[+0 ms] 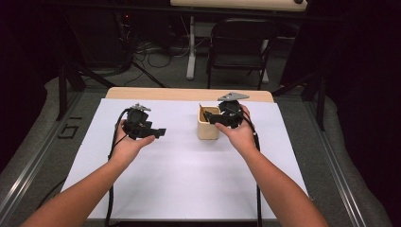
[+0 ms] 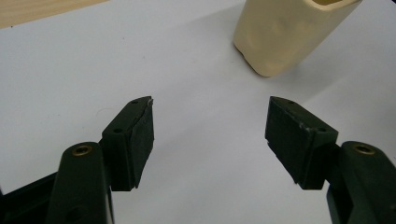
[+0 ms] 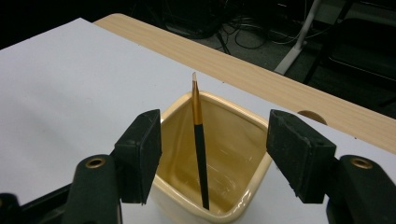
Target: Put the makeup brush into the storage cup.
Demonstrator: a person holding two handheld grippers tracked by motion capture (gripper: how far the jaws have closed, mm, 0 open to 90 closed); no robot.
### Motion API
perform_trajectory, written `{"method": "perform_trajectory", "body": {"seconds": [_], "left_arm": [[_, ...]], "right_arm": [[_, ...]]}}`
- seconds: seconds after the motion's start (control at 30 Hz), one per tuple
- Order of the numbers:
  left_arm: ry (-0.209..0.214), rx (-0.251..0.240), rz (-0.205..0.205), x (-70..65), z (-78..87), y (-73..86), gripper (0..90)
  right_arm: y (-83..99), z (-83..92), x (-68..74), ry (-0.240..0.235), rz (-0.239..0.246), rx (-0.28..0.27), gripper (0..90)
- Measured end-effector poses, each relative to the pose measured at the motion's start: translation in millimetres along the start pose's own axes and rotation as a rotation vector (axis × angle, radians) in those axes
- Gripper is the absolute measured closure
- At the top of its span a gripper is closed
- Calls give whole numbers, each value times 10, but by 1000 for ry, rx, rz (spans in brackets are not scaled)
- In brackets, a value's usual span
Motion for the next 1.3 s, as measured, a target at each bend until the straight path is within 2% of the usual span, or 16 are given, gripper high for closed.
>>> {"method": "perform_trajectory", "body": {"seconds": [0.67, 0.9, 1.3], "left_arm": [[12, -4, -9, 60, 126, 59, 329], [12, -3, -15, 78, 186, 106, 329], [4, -9, -16, 112, 310, 168, 329]], "right_arm": [[49, 271, 40, -63, 69, 19, 358], [80, 388, 49, -82, 69, 17, 358], [150, 558, -29, -79, 70, 16, 358]]}}
Point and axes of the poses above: each handheld gripper's, and its own axes: z roughly backward along the jaws, y roughly out of its underside, x roughly to its left, the point moved 9 cm from there along -z, roughly forward along the jaws, and after that the axes turned 8 degrees about y, right-handed, at the moved point
